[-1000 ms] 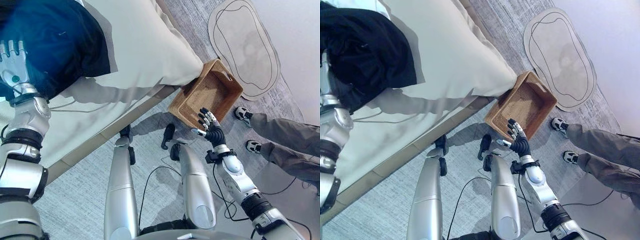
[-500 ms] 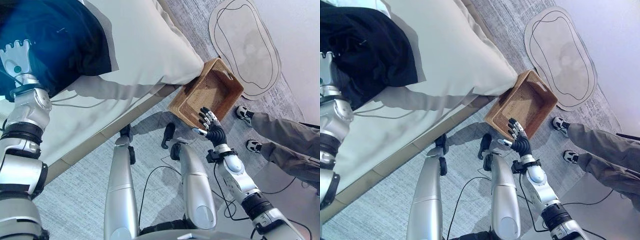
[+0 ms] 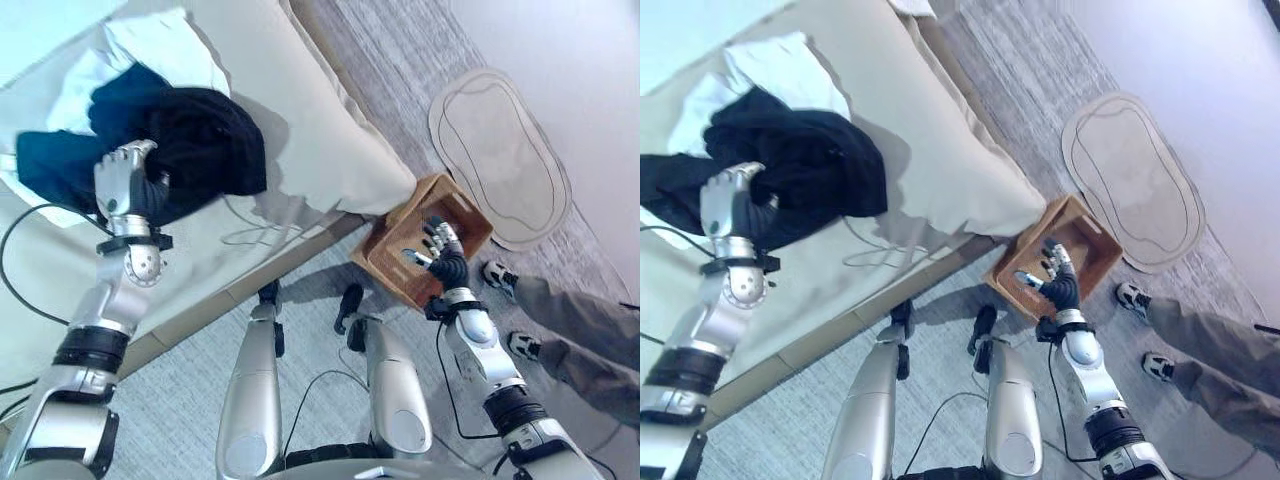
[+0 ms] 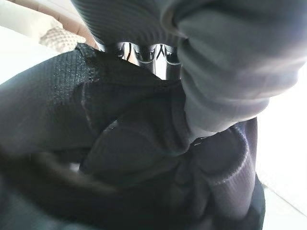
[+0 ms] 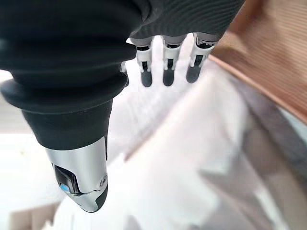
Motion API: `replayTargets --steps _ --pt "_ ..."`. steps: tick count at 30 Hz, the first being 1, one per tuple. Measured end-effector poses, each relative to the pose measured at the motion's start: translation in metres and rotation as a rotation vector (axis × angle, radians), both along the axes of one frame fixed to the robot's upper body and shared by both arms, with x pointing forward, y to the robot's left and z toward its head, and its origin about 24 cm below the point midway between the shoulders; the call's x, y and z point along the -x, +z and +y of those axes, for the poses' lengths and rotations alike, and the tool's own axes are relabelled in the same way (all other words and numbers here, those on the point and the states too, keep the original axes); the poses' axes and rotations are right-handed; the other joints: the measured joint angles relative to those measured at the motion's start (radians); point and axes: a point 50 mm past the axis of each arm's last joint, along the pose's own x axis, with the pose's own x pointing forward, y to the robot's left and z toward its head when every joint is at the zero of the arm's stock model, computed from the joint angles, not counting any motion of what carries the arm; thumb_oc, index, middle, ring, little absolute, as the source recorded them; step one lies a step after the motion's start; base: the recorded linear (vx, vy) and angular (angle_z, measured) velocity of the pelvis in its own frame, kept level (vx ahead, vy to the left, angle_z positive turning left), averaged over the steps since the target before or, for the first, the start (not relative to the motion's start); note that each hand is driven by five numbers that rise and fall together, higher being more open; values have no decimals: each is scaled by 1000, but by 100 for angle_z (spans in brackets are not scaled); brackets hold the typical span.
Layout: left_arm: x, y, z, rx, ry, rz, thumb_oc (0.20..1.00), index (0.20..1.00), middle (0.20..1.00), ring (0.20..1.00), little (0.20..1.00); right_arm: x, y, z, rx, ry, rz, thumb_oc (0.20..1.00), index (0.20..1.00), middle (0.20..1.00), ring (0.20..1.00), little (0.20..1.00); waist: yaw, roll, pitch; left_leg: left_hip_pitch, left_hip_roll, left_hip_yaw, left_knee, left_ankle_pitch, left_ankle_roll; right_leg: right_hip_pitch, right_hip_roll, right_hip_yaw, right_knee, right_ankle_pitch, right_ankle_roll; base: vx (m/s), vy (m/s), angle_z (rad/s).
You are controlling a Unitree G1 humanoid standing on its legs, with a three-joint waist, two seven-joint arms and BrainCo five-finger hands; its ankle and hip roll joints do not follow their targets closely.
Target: Pick up clothes into the bucket
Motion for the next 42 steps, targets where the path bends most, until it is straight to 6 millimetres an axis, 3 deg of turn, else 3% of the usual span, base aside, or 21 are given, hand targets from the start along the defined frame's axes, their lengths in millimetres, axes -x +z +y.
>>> replayTargets --steps 2,4,7,9,12,15,24,30,39,40,41,42 --pt "3 -1 -8 9 -57 13 200 200 200 200 200 0 0 -5 -3 -24 1 1000 1000 1000 1000 1000 12 6 -12 56 0 3 -31 4 -1 56 6 -3 -36 5 4 77 -18 -3" --pt "3 -9 -18 33 -105 31 200 200 200 200 200 6 -6 -11 9 -36 28 1000 1000 1000 1000 1000 17 30 -65 60 0 1 -41 3 -2 69 8 -8 -62 6 5 83 -37 0" --pt "6 -6 -32 86 -186 28 200 200 200 200 200 5 -12 -10 34 -23 67 1000 1000 1000 1000 1000 22 43 -72 130 0 2 -76 11 -2 144 18 -12 -106 20 12 87 -31 -1" --pt "11 -7 -44 88 -268 42 200 200 200 200 200 9 -16 -11 85 -16 82 1000 1000 1000 1000 1000 18 56 -125 162 1 3 -104 11 -2 178 23 -16 -145 23 18 69 -39 0" --pt "13 -4 -56 120 -352 58 200 200 200 200 200 7 -14 -7 178 32 83 1000 1000 1000 1000 1000 18 76 -152 206 3 2 -129 15 -7 231 33 -23 -185 37 26 80 -42 1" --pt "18 -4 -77 183 -504 97 200 200 200 200 200 6 -13 8 243 141 82 1000 1000 1000 1000 1000 17 86 -204 251 4 5 -159 15 -7 276 40 -26 -220 41 27 73 -28 -3" --pt "32 -12 -127 378 -866 223 200 200 200 200 200 -5 10 45 580 452 -7 1000 1000 1000 1000 1000 15 94 -279 348 5 25 -203 15 -8 367 48 -17 -274 50 35 85 -36 -5" --pt "38 -20 -149 492 -1004 303 200 200 200 200 200 -1 9 69 545 541 -26 1000 1000 1000 1000 1000 17 109 -320 390 7 29 -226 15 -8 415 57 -17 -315 60 36 47 -26 -2" --pt "43 -19 -175 577 -1130 344 200 200 200 200 200 10 -13 108 499 685 35 1000 1000 1000 1000 1000 15 115 -376 408 7 30 -237 15 -8 438 61 -18 -337 66 38 15 -13 0" --pt "43 -16 -177 582 -1150 337 200 200 200 200 200 11 -11 115 493 717 34 944 944 944 944 944 10 116 -377 408 7 31 -237 15 -8 439 61 -18 -338 66 38 0 0 0" --pt "42 -11 -181 561 -1170 333 200 200 200 200 200 12 -8 121 491 751 23 407 407 407 407 407 0 117 -379 408 6 29 -237 15 -8 440 61 -20 -339 68 39 18 -2 3" --pt "41 -9 -183 552 -1178 330 200 200 200 200 200 12 -8 124 486 770 21 241 241 241 241 241 -4 118 -384 408 6 28 -237 15 -8 440 61 -20 -339 68 39 0 0 0"
